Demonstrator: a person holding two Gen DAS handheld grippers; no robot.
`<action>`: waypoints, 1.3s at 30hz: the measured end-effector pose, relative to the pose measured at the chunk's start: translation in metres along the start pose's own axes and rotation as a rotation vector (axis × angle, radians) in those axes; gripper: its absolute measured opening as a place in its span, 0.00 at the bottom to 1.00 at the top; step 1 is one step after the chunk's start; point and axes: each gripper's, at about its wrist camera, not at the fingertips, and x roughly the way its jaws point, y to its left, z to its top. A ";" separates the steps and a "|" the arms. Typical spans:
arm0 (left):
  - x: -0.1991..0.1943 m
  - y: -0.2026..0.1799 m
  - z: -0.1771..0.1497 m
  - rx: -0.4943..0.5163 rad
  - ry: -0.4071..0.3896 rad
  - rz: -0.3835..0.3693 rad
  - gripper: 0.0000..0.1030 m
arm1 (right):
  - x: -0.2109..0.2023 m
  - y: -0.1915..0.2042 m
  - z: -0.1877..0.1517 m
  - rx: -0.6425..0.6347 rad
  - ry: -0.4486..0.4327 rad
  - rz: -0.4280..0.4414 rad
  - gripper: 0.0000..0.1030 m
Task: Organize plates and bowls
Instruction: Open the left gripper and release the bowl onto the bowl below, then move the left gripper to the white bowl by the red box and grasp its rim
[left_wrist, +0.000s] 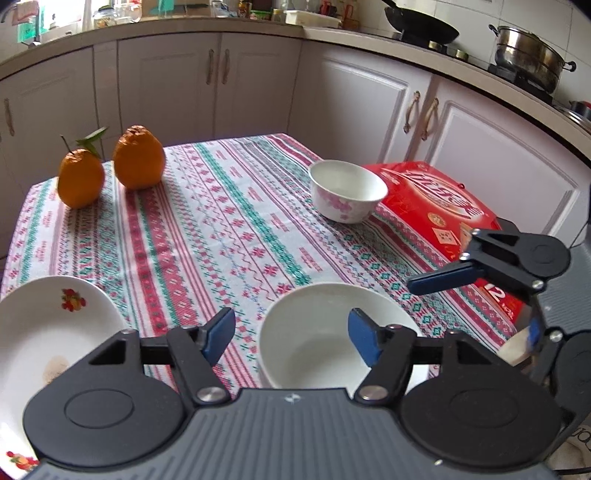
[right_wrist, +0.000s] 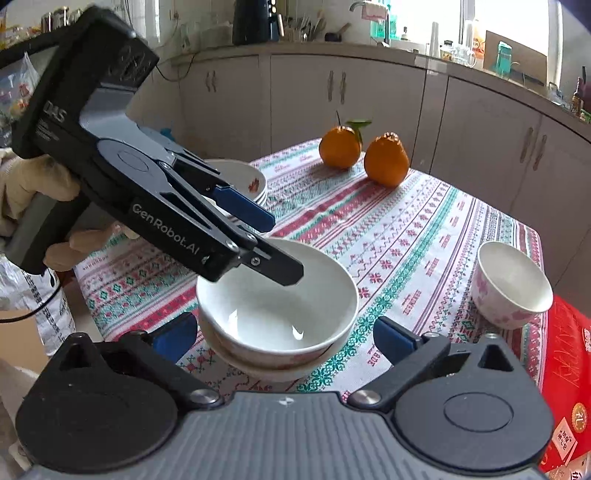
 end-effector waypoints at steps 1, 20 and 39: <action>-0.001 0.001 0.001 0.000 -0.001 0.003 0.66 | -0.002 -0.001 0.000 0.002 -0.004 -0.003 1.00; -0.010 0.008 -0.036 0.006 0.010 0.039 0.69 | -0.029 -0.017 -0.017 0.109 -0.048 -0.055 1.00; 0.021 -0.027 0.057 0.168 -0.004 -0.019 0.80 | -0.032 -0.087 -0.029 0.184 -0.058 -0.257 1.00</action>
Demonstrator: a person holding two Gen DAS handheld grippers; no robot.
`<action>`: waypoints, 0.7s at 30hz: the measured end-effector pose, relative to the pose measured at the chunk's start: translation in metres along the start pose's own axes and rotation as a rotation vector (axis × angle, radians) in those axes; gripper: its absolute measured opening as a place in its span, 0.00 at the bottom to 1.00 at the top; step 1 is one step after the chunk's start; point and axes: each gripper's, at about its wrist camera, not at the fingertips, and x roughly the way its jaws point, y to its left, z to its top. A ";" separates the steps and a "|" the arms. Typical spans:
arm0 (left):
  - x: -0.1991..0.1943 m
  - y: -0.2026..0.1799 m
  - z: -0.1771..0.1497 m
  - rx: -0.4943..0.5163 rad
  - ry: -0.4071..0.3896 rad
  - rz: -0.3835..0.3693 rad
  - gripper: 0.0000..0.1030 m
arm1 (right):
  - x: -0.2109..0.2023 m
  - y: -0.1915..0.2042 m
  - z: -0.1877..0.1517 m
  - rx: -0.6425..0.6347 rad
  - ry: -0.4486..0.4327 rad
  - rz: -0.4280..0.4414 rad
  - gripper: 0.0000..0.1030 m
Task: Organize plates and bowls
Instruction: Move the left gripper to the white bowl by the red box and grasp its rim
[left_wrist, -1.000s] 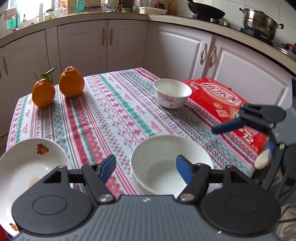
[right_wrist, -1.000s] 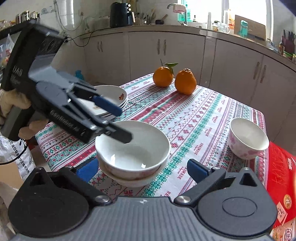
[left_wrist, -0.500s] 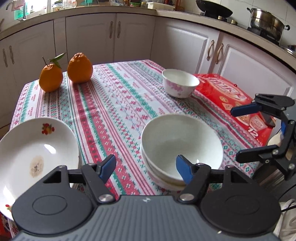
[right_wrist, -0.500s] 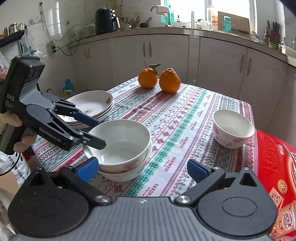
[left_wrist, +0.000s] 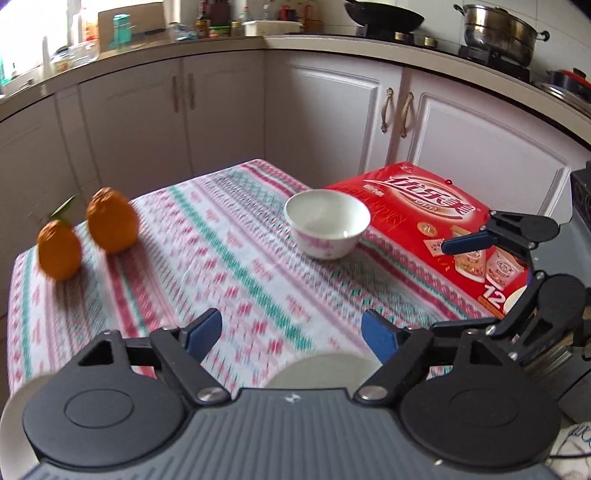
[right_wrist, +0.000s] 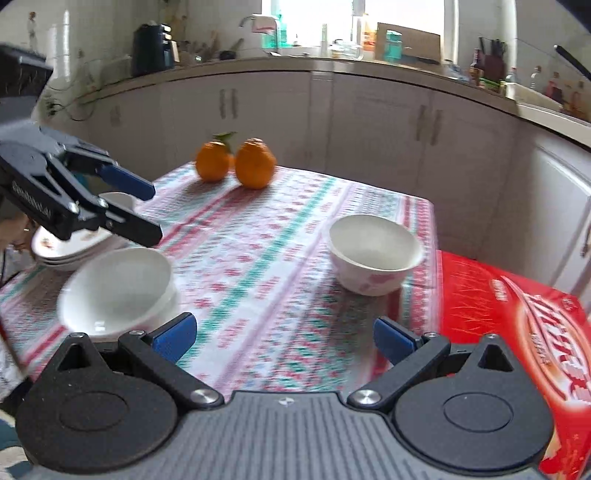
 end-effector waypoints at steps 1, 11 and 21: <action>0.007 0.000 0.006 0.008 0.006 -0.006 0.80 | 0.003 -0.004 0.000 -0.003 0.002 -0.015 1.00; 0.087 0.002 0.056 0.043 0.085 -0.062 0.80 | 0.052 -0.046 0.010 0.025 0.026 -0.061 1.00; 0.153 0.002 0.089 0.072 0.124 -0.111 0.76 | 0.091 -0.068 0.022 0.009 0.019 -0.064 1.00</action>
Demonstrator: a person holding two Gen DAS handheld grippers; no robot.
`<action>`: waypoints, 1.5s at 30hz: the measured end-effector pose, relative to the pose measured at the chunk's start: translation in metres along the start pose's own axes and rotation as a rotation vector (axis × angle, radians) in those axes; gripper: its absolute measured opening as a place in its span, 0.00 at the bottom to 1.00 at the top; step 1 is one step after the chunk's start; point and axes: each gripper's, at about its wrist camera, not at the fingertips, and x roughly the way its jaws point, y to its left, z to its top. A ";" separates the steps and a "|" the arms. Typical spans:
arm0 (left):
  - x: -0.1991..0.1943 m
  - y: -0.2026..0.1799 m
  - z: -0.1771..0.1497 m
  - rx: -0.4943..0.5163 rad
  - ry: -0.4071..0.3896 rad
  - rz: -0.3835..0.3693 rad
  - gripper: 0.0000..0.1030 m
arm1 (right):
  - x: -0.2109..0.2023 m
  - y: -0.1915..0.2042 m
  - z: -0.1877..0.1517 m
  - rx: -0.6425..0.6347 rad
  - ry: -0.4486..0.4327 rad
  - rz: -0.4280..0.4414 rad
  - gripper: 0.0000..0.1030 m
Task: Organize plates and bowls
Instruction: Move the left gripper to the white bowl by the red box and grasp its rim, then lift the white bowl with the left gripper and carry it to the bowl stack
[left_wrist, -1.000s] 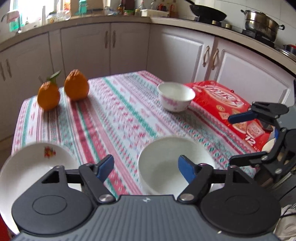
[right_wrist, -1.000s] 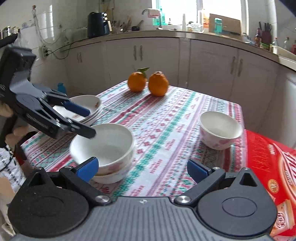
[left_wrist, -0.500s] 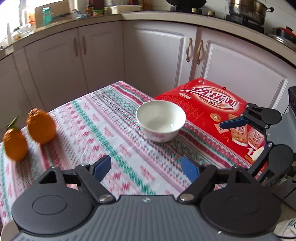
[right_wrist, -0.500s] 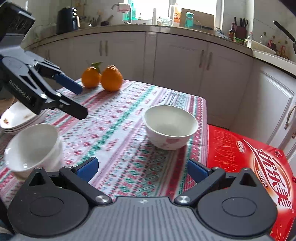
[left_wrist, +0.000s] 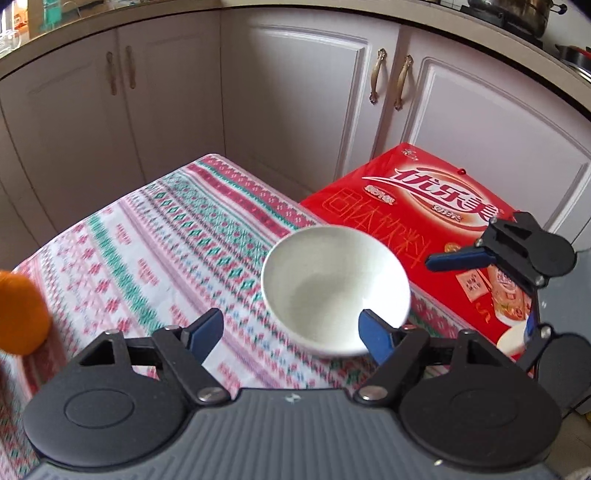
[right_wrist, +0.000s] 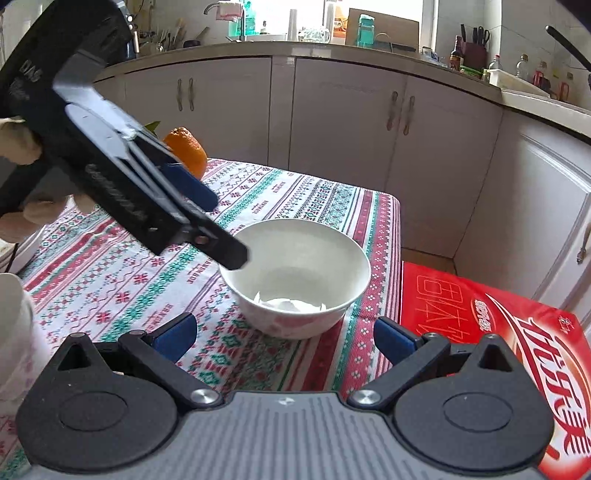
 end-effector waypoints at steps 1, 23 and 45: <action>0.005 0.000 0.003 0.005 0.005 -0.008 0.75 | 0.004 -0.002 0.000 -0.002 0.003 0.001 1.00; 0.050 0.005 0.024 -0.005 0.057 -0.058 0.52 | 0.030 -0.014 0.005 -0.029 -0.010 0.039 0.86; 0.034 -0.003 0.019 -0.011 0.061 -0.062 0.51 | 0.017 -0.007 0.010 -0.039 0.000 0.062 0.84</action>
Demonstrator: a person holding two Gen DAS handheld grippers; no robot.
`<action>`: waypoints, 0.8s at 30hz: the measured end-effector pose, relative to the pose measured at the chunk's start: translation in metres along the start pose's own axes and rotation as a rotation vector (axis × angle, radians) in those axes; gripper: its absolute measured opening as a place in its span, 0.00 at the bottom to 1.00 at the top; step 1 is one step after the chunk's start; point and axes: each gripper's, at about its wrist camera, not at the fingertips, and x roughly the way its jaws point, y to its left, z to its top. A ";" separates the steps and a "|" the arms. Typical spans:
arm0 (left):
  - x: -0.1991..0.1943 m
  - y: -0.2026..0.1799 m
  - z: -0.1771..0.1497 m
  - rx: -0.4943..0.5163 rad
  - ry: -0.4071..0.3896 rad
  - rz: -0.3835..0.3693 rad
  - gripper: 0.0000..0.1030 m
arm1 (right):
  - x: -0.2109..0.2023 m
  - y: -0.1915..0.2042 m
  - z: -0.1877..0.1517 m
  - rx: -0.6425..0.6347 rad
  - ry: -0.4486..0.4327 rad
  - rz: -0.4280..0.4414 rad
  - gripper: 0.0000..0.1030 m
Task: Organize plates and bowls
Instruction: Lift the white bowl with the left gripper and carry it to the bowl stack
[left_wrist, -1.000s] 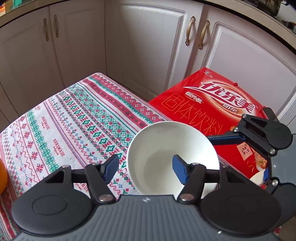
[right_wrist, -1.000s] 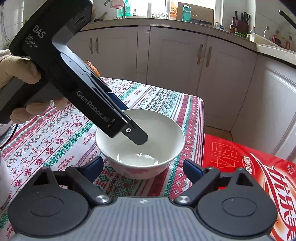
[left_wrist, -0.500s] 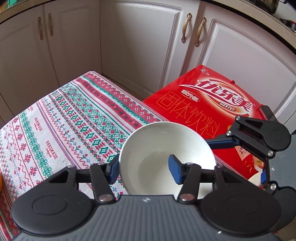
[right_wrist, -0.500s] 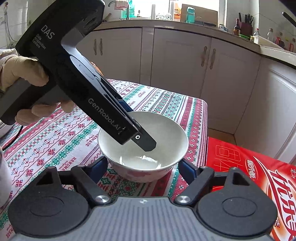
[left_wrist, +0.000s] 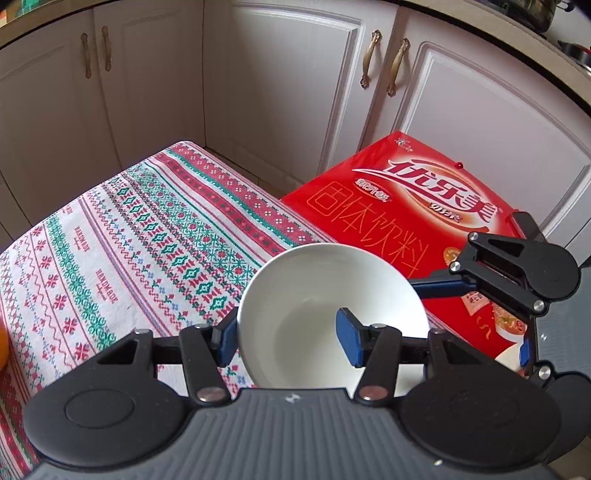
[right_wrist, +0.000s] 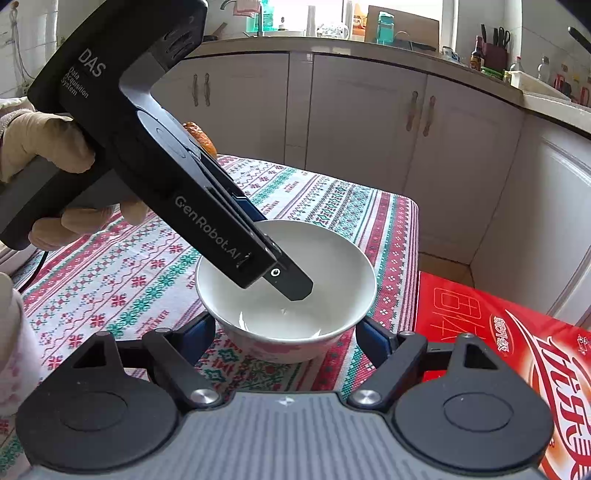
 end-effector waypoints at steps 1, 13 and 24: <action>-0.004 -0.001 -0.001 0.001 -0.003 0.001 0.51 | -0.003 0.002 0.001 -0.004 -0.001 0.001 0.84; -0.062 -0.020 -0.023 -0.007 -0.053 0.032 0.51 | -0.044 0.034 0.010 -0.045 -0.016 0.028 0.84; -0.115 -0.041 -0.054 -0.028 -0.108 0.070 0.51 | -0.079 0.070 0.011 -0.068 -0.028 0.075 0.84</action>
